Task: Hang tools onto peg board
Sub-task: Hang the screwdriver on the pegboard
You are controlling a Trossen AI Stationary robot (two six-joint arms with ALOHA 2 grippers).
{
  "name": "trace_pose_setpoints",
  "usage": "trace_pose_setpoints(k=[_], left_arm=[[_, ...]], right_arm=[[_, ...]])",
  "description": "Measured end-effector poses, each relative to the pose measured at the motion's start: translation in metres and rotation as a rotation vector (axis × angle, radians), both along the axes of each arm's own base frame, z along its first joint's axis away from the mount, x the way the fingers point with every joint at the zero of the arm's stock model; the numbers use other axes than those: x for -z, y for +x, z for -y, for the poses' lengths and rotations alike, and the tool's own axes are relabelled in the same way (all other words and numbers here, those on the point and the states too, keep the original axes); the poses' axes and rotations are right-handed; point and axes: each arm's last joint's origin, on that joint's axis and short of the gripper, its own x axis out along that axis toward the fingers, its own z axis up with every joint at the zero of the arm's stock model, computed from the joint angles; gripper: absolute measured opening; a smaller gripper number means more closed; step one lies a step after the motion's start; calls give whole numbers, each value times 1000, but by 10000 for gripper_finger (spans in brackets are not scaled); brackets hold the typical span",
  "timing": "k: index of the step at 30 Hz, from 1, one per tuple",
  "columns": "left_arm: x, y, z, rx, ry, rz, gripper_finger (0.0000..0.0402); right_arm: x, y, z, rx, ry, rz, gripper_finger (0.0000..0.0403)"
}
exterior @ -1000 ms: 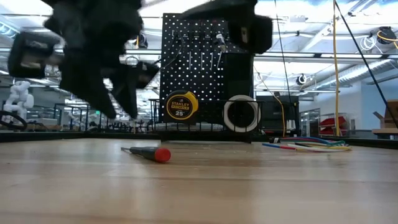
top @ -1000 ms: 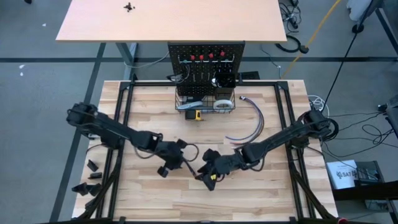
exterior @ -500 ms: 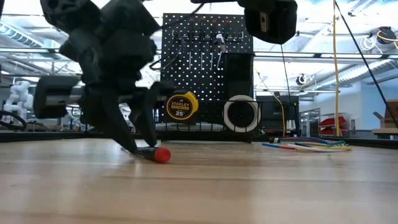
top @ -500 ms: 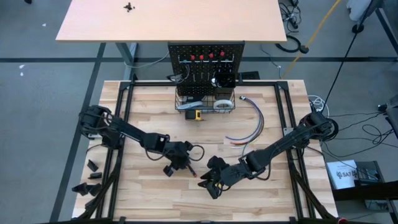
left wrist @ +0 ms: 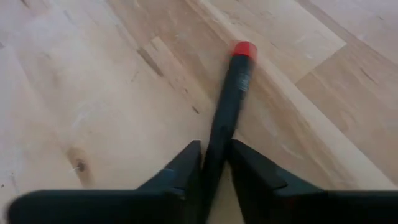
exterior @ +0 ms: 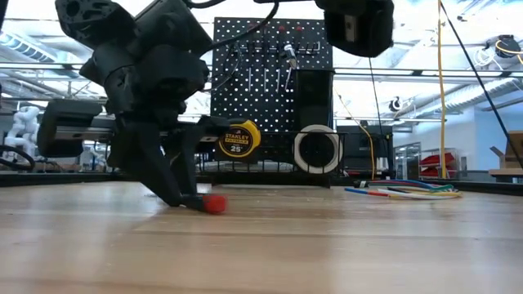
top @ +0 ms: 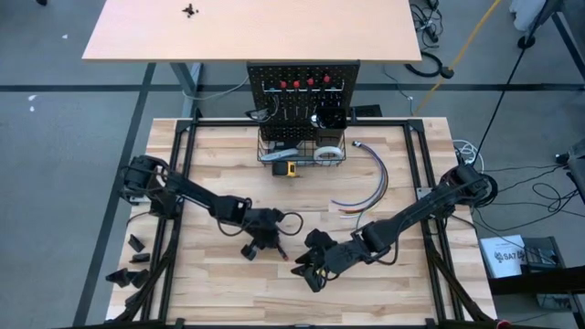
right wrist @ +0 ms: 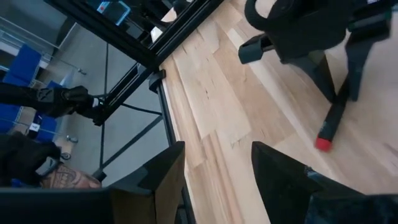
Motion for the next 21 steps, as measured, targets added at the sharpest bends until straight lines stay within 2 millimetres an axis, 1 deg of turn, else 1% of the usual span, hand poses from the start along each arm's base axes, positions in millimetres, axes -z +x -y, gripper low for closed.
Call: trace_pose_setpoints(k=[4, 5, 7, 10, 11, 14, 17, 21], left_arm=[[-1, -1, 3, 3, 7, 3, 26], [-2, -1, 3, 3, 8, 7, 17], [-6, -1, 4, -12, -2, 17, 17], [-15, -3, 4, -37, -19, 40, 27], [-21, -2, 4, -43, -22, 65, 27], [-51, 3, 4, -56, -38, 188, 23], [-76, 2, 2, -76, -40, 268, 19], [-117, -4, -3, -98, -69, 418, 18]], right_arm=[[2, -6, -8, -15, 8, -25, 180], [2, -7, -10, -17, 13, -29, 180], [2, -9, -13, -22, 21, -31, 180], [2, -10, -15, -25, 25, -32, 180], [2, -10, -15, -23, 30, -33, 180], [2, -10, -15, -16, 42, -36, 180], [2, -9, -14, -13, 43, -36, 180], [-1, -8, -10, -18, 55, -33, 180]])
